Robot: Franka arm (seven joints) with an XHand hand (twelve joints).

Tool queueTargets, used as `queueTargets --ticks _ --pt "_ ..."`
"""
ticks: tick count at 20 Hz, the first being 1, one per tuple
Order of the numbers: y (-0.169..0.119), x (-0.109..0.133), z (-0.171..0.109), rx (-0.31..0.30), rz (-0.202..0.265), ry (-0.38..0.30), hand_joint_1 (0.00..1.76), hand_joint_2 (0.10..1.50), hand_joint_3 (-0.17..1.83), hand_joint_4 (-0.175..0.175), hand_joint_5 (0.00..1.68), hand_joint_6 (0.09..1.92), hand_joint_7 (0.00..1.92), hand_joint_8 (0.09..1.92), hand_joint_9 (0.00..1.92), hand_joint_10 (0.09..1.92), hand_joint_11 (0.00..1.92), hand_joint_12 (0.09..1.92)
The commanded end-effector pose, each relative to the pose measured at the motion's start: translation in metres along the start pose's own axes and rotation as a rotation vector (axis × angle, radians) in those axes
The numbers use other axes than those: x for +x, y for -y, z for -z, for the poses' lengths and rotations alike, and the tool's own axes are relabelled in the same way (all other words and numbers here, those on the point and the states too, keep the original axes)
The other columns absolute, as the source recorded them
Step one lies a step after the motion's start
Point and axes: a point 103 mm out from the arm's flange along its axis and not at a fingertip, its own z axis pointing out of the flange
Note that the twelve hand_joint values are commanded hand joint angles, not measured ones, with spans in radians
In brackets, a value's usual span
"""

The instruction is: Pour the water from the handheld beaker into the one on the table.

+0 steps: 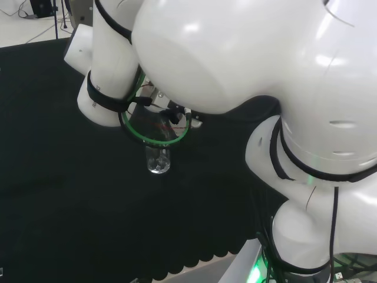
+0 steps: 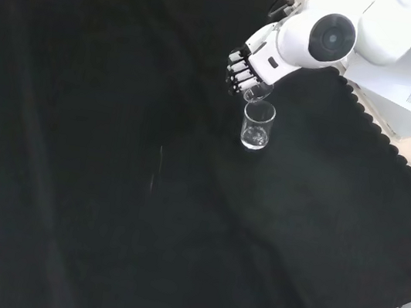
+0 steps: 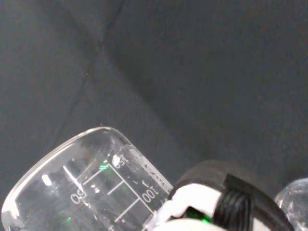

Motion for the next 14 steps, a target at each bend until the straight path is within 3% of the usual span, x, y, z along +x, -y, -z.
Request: queueTargets --ticks 1,6,10,14 --pt "-0.003 0.008 0.007 -0.018 0.013 0.012 1.31 1.05 -0.17 -0.170 1.21 0.56 1.43 0.46 1.48 0.79 1.28 0.66" --pt "-0.001 0.007 0.008 -0.029 0.009 -0.011 1.31 1.05 -0.17 -0.170 1.21 0.56 1.43 0.46 1.48 0.78 1.28 0.66" --pt "0.002 -0.002 0.005 -0.057 0.005 -0.115 1.31 1.05 -0.17 -0.171 1.21 0.56 1.44 0.46 1.48 0.78 1.29 0.66" --pt "0.004 -0.013 0.001 -0.081 -0.001 -0.267 1.31 1.05 -0.17 -0.170 1.21 0.56 1.44 0.45 1.48 0.78 1.29 0.66"
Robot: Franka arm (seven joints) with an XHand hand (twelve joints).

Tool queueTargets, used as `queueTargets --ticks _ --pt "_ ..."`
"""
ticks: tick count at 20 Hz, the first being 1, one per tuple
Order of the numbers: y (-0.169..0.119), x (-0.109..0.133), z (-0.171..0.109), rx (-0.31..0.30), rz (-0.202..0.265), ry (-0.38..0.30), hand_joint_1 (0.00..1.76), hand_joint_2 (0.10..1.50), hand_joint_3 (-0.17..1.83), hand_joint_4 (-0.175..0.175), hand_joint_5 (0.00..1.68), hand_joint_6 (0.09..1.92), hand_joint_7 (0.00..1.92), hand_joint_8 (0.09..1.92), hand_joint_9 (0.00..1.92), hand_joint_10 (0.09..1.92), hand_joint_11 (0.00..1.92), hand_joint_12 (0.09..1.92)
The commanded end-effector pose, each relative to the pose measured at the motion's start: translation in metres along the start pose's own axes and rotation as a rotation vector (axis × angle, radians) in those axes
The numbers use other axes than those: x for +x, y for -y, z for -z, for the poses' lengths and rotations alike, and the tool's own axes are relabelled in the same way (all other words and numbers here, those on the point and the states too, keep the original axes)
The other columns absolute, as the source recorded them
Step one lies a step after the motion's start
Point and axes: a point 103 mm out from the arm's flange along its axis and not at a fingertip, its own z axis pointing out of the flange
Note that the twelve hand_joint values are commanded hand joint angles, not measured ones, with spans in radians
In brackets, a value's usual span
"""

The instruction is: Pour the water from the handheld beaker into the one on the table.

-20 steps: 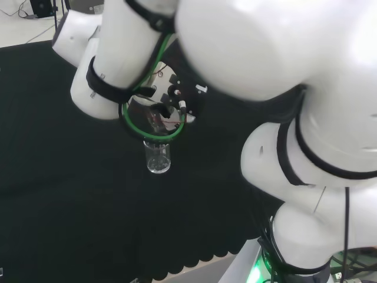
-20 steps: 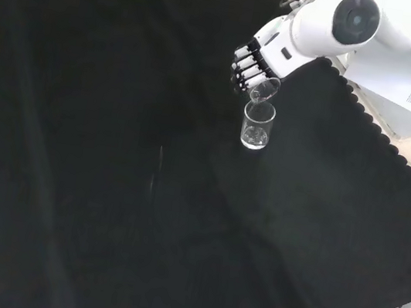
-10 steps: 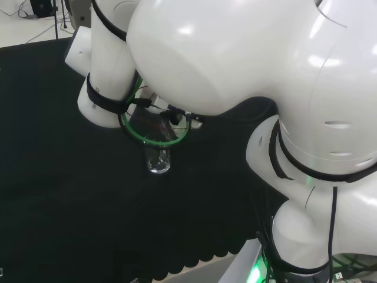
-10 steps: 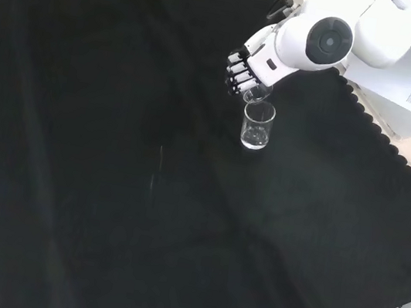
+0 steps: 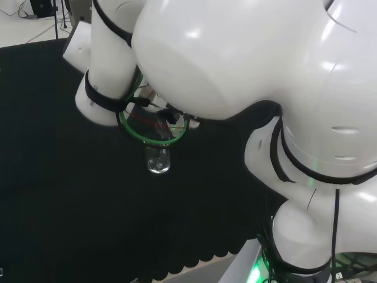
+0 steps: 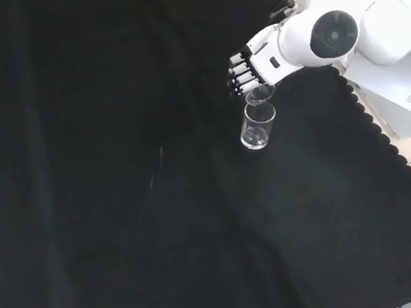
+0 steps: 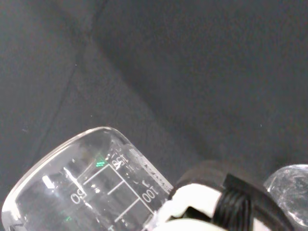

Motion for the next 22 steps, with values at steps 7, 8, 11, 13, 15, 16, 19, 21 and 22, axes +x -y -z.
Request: queueTargets --ticks 7,8,11,13,15,16,19,21,22 --pt "0.009 -0.033 -0.012 -0.161 -0.012 -0.437 1.27 1.06 -0.17 -0.172 1.22 0.59 1.46 0.61 1.48 0.78 1.29 0.66" --pt "0.010 -0.036 -0.013 -0.179 -0.016 -0.460 1.24 1.07 -0.17 -0.174 1.22 0.62 1.45 0.78 1.49 0.78 1.29 0.66" --pt "0.011 -0.045 -0.017 -0.231 -0.024 -0.534 1.20 1.08 -0.17 -0.175 1.22 0.67 1.43 1.02 1.49 0.79 1.29 0.68" --pt "0.012 -0.050 -0.020 -0.258 -0.020 -0.592 1.20 1.08 -0.17 -0.175 1.22 0.68 1.42 1.05 1.49 0.79 1.29 0.68" --pt "0.012 -0.056 -0.023 -0.287 -0.016 -0.656 1.24 1.08 -0.17 -0.170 1.19 0.68 1.40 0.89 1.48 0.79 1.28 0.68" --pt "0.012 -0.058 -0.024 -0.299 -0.014 -0.680 1.27 1.07 -0.17 -0.167 1.18 0.66 1.40 0.73 1.47 0.79 1.28 0.67" --pt "0.010 -0.063 -0.028 -0.325 -0.009 -0.736 1.30 1.06 -0.17 -0.164 1.18 0.62 1.41 0.53 1.47 0.78 1.27 0.67" --pt "0.007 -0.066 -0.032 -0.344 -0.008 -0.768 1.31 1.06 -0.17 -0.163 1.18 0.62 1.41 0.51 1.46 0.78 1.27 0.66" --pt "0.006 -0.067 -0.033 -0.354 -0.009 -0.783 1.31 1.06 -0.17 -0.163 1.18 0.62 1.41 0.50 1.46 0.78 1.27 0.66"
